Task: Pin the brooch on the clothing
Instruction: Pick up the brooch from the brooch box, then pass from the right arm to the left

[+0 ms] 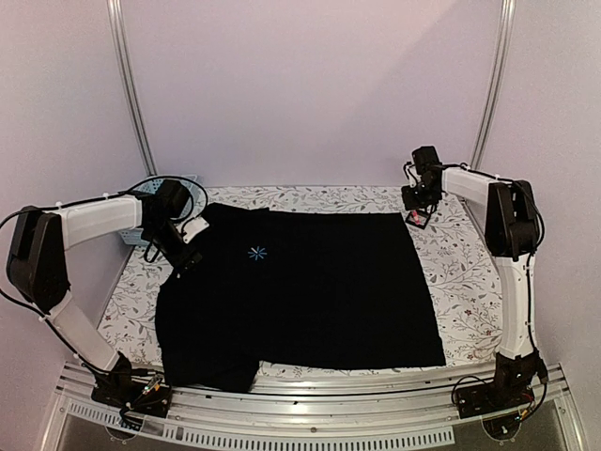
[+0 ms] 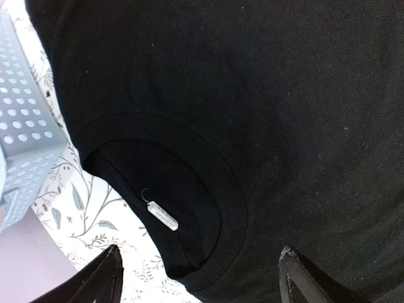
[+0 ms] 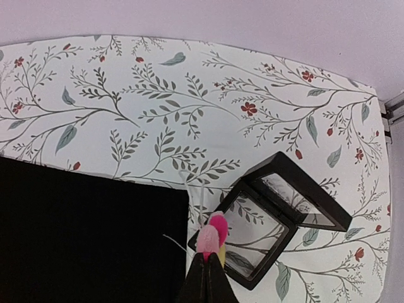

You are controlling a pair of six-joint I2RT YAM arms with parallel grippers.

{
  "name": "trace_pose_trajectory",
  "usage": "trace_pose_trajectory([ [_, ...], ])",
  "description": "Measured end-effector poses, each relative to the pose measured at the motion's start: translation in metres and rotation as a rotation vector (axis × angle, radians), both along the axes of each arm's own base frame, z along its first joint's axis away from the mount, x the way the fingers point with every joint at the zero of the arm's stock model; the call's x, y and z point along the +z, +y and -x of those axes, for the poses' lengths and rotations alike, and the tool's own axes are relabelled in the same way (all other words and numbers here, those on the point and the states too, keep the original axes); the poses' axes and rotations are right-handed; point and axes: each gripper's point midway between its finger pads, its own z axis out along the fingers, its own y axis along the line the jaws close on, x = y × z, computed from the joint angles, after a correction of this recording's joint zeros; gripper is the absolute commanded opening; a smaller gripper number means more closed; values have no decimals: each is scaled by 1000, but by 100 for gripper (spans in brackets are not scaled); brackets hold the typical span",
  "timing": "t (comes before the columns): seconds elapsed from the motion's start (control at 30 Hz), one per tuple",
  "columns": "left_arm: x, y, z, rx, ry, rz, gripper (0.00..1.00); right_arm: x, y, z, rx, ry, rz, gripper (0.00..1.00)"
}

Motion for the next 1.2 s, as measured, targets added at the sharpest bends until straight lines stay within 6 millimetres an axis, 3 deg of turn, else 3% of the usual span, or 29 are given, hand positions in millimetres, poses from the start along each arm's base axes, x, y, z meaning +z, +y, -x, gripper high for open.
trace_pose_trajectory([
  [0.1,0,0,0,0,1,0,85,24,0,1,1,-42,-10,0],
  [0.23,0,0,1,-1,5,-1,85,37,6,5,27,-52,-41,0],
  [0.4,3,-5,6,-28,33,22,84,50,38,37,163,-18,-136,0],
  [0.47,11,-12,5,-56,35,49,84,67,64,58,260,-15,-182,0],
  [0.57,41,-27,0,-120,2,119,83,110,111,93,432,-51,-261,0],
  [0.63,68,-38,-3,-169,-43,171,83,152,146,124,573,-98,-326,0],
  [0.7,102,-51,1,-241,-97,235,85,180,186,158,706,-125,-368,0],
  [0.8,154,-72,25,-387,-165,315,86,216,237,219,907,-147,-429,0],
  [0.9,203,-96,56,-521,-199,391,93,235,282,275,1082,-126,-483,0],
  [0.97,221,-110,78,-595,-211,430,99,237,302,306,1170,-98,-515,0],
  [1.1,229,-143,125,-737,-227,493,100,238,327,356,1300,-31,-563,0],
  [1.2,234,-169,152,-830,-273,555,100,246,333,375,1350,-11,-583,0],
])
